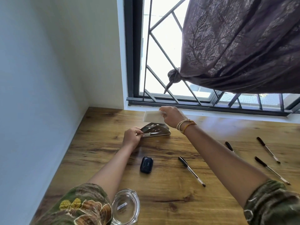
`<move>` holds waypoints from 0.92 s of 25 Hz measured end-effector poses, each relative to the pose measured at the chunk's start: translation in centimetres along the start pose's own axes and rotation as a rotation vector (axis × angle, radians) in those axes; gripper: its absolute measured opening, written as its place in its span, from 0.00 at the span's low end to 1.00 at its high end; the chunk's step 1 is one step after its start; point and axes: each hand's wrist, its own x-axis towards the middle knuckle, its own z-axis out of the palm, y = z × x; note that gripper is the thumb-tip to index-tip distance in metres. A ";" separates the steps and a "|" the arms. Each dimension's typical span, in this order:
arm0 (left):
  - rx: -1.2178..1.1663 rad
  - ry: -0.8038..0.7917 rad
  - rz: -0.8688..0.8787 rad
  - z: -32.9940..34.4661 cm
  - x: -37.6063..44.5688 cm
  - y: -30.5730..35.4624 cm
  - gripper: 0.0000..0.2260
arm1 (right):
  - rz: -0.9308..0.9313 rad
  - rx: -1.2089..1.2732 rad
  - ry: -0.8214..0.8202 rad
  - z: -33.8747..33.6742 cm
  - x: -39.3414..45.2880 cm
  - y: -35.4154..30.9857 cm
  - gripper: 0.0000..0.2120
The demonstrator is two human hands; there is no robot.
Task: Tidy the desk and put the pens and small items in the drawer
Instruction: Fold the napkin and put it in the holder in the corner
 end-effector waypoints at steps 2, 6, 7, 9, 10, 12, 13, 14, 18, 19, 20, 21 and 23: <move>0.011 -0.009 -0.004 -0.1 0.0 0.0 0.06 | -0.007 -0.029 -0.037 0.2 0.2 -0.2 0.15; 0.019 -0.008 0.004 -0.1 0.1 0.0 0.05 | 0.003 0.058 -0.001 -0.5 0.7 -0.1 0.16; 0.020 -0.009 0.009 -0.1 0.1 -0.1 0.05 | -0.008 0.062 -0.002 -0.6 0.8 -0.2 0.16; 0.024 -0.013 0.011 0.0 0.1 -0.3 0.05 | -0.037 0.006 -0.047 -0.6 0.8 -0.3 0.16; 0.025 -0.012 0.008 0.0 0.1 -0.4 0.05 | -0.043 -0.039 -0.073 -0.5 0.8 -0.4 0.17; 0.025 -0.022 -0.011 0.1 0.2 -0.5 0.05 | -0.028 -0.100 -0.095 -0.2 0.8 -0.3 0.18; 0.030 -0.033 -0.028 0.0 0.2 -0.4 0.05 | -0.017 -0.117 -0.093 -0.1 0.9 -0.3 0.18; 0.040 -0.047 -0.046 -0.1 0.2 -0.4 0.06 | -0.015 -0.130 -0.083 0.0 0.9 -0.4 0.18; -0.027 -0.042 -0.083 -1.0 0.0 1.3 0.16 | -0.046 -0.157 -0.033 0.2 1.2 -1.0 0.18; -0.116 -0.017 -0.098 -1.2 0.1 2.1 0.21 | -0.053 -0.156 -0.026 0.1 1.3 -1.1 0.18; -0.243 -0.009 -0.114 -1.5 0.2 3.0 0.26 | -0.062 -0.150 -0.019 0.1 1.5 -1.2 0.18; -0.366 -0.020 -0.129 -1.7 0.5 3.7 0.30 | -0.072 -0.142 -0.016 0.1 1.7 -1.3 0.18; -0.458 -0.054 -0.140 -1.9 1.1 4.7 0.31 | -0.090 -0.132 -0.033 0.0 1.9 -1.4 0.18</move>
